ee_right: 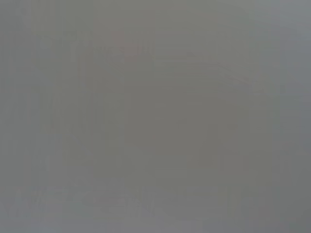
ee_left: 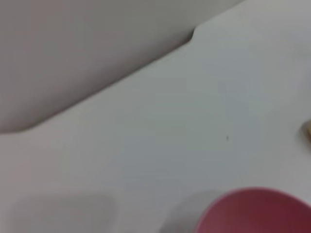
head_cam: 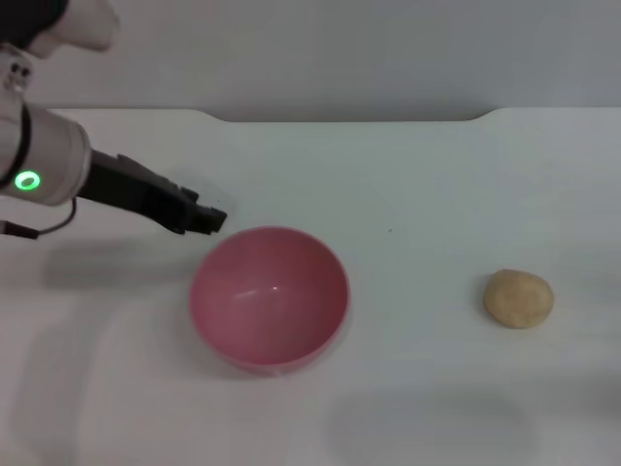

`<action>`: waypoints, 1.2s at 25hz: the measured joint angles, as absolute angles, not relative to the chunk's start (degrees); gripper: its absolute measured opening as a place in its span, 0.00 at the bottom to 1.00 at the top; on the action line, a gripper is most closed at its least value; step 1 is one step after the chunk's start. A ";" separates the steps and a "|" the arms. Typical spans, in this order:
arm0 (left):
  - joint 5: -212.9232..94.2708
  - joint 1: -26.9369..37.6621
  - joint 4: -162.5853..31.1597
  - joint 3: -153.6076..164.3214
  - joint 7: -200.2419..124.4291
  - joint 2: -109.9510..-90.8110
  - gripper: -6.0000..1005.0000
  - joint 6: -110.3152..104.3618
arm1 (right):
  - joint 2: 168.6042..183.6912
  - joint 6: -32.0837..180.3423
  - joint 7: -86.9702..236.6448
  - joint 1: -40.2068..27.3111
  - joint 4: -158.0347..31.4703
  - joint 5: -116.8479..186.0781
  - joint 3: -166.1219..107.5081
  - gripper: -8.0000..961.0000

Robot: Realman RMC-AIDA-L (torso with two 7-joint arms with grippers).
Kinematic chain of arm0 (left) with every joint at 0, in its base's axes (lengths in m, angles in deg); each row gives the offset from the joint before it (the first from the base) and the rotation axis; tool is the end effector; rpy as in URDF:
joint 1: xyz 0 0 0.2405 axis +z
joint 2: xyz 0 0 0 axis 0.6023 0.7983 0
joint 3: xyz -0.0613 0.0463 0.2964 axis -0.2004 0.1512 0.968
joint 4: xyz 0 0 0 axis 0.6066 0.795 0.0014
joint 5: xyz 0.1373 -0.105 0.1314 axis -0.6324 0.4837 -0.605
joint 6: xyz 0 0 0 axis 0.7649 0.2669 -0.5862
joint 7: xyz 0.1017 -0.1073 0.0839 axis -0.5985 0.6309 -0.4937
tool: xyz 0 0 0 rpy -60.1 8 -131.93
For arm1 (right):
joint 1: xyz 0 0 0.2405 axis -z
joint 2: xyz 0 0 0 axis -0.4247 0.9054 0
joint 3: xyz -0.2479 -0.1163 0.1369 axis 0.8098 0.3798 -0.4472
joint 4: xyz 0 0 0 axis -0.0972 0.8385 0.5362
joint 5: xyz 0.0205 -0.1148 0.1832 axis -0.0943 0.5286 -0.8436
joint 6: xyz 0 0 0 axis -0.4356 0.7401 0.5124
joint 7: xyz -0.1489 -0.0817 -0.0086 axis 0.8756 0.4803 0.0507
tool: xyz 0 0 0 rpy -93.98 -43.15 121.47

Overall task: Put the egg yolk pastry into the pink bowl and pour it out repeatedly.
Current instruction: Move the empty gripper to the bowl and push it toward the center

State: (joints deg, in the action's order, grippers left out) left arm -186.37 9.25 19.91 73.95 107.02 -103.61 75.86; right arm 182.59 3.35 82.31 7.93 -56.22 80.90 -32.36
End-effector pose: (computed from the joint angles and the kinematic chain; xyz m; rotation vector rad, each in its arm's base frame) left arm -0.2149 0.3881 -0.0090 -2.5513 -0.9203 0.1380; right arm 0.4479 0.2959 0.0154 -1.2548 0.4523 0.4032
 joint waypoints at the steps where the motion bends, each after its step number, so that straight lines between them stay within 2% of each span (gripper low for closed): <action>1: -186.25 9.06 18.73 74.11 106.88 -103.63 0.41 75.59 | 182.59 3.28 82.31 8.09 -56.20 80.90 -32.35 0.27; 30: -186.55 9.08 5.31 77.92 106.60 -103.46 0.41 64.80 | 182.44 2.36 82.31 8.69 -56.47 81.43 -31.67 0.26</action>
